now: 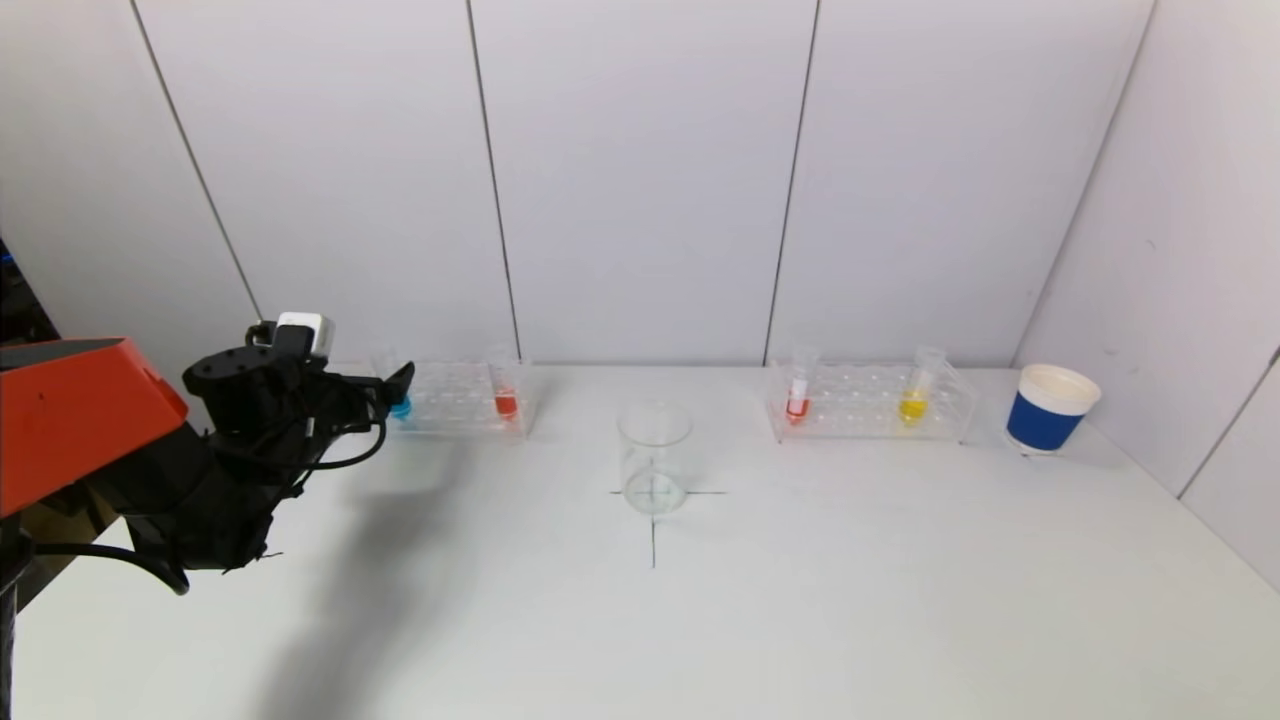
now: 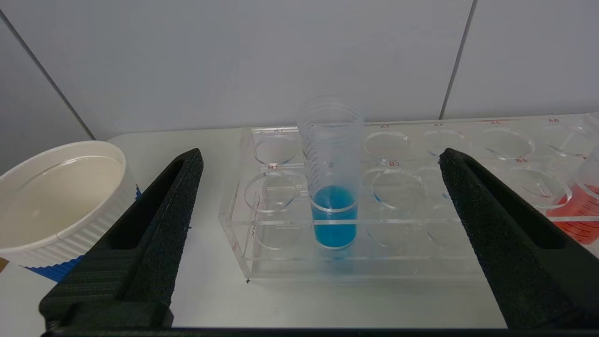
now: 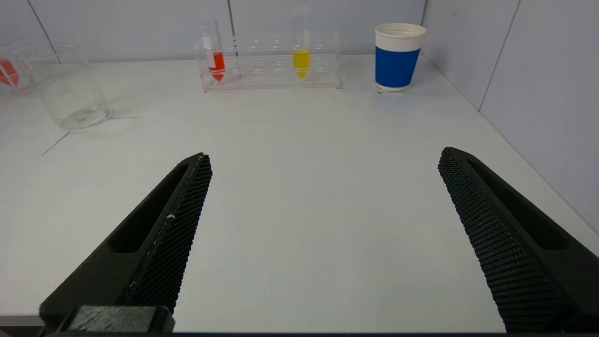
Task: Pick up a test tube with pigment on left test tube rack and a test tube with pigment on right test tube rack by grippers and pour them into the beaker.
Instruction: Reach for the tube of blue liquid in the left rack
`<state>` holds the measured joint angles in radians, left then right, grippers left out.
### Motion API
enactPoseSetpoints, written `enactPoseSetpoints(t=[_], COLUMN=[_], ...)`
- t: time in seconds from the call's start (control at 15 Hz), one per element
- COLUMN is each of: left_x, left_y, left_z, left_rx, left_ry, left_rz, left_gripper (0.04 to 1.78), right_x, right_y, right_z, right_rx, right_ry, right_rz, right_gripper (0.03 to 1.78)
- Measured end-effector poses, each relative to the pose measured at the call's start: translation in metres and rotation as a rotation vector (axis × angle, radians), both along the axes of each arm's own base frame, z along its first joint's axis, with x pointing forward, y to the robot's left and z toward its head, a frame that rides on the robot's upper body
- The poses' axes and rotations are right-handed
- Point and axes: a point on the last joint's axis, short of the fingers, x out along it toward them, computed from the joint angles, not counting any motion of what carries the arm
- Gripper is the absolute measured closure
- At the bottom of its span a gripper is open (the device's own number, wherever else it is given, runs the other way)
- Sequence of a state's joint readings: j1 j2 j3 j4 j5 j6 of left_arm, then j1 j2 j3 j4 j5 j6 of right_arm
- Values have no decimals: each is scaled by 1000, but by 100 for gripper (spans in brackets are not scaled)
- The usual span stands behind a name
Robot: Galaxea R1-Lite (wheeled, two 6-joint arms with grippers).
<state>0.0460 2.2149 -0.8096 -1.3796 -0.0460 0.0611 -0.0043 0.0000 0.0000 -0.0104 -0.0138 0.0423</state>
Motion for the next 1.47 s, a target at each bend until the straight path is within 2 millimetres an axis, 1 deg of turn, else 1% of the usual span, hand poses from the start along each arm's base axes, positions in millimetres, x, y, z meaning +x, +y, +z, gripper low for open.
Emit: enactPoseSetpoints(t=[0.67, 1.07, 1.47], left_x=[21, 30, 34], left_y=[-1, -6, -6], left_z=[-13, -11, -13], left_rx=[1, 2, 0], left_ry=[-14, -41, -45], left_rz=[-8, -20, -13], left_gripper=[6, 6, 6], right_x=[0, 0, 0], right_y=[0, 0, 0], right_z=[0, 0, 0], right_rx=[0, 0, 0], right_ry=[0, 0, 0], right_rz=[0, 0, 0], right_gripper=[5, 5, 5])
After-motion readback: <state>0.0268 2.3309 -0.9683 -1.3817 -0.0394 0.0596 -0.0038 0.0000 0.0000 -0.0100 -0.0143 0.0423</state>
